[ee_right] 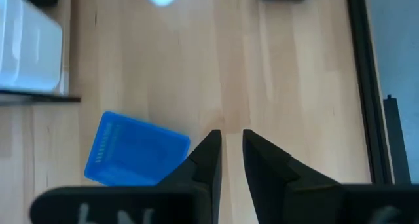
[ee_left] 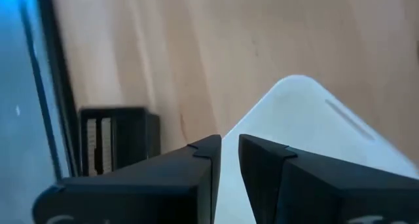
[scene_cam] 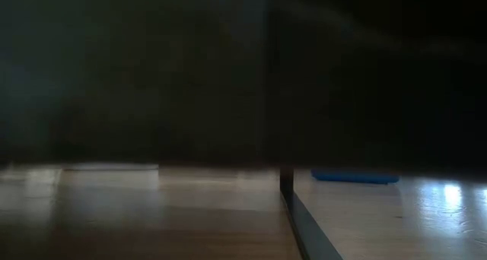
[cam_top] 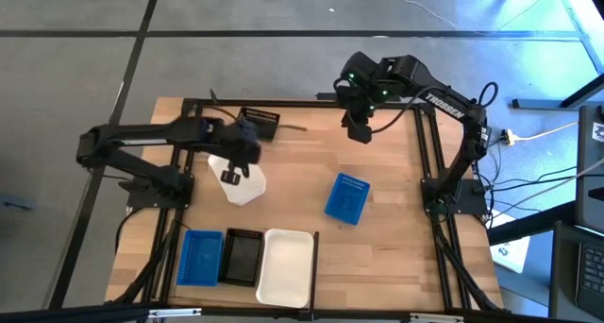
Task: Stack baskets on shelf by color
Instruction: Stack the white bin on top of the white bins on the shelf
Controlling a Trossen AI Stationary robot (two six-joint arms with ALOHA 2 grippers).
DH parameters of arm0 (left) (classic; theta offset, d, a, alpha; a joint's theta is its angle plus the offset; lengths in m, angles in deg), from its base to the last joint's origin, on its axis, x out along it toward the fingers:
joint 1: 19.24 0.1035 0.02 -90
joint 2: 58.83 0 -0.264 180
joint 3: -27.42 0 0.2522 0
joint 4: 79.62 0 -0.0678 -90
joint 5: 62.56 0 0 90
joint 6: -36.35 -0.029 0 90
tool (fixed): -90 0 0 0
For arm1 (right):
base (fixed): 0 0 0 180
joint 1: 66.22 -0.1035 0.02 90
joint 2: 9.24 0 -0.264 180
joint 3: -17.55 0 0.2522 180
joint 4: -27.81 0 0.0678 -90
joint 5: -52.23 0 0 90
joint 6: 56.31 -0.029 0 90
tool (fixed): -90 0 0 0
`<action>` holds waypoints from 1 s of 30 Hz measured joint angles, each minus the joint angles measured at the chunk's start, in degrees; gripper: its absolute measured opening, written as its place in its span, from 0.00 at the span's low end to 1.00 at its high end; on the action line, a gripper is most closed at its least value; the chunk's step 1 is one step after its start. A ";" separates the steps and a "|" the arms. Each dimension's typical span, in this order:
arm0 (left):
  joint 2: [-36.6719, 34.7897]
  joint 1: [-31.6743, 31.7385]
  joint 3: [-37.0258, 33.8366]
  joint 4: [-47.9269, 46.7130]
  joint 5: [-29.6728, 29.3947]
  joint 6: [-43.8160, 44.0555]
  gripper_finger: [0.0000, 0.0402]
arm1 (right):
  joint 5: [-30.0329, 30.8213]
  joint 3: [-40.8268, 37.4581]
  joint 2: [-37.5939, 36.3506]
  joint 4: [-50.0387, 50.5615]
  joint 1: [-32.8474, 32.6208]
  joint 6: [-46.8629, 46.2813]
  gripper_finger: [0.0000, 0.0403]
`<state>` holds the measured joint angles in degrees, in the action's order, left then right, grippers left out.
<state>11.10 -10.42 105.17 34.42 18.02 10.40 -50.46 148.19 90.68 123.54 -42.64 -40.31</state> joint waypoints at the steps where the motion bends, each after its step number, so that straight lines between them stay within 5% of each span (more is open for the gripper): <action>1: -1.42 0.31 0.00 -0.14 -0.04 2.49 0.12 | 0.00 0.00 0.00 -1.32 -0.29 -0.90 0.15; 13: -17.57 3.09 0.04 -1.35 -4.04 25.94 0.12 | -0.07 0.02 4.92 -27.79 -8.80 -20.59 0.15; 19: -20.96 3.16 0.01 -2.53 -4.02 28.60 0.12 | -0.18 0.02 11.26 -35.71 -10.88 -32.52 0.15; 30: -22.09 3.16 -0.02 -6.20 -4.03 28.60 0.12 | -6.64 0.00 21.02 -43.17 -14.12 -38.38 0.15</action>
<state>-10.99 -7.26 105.15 28.23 13.99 39.00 -57.10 148.19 111.71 80.37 -56.76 -78.68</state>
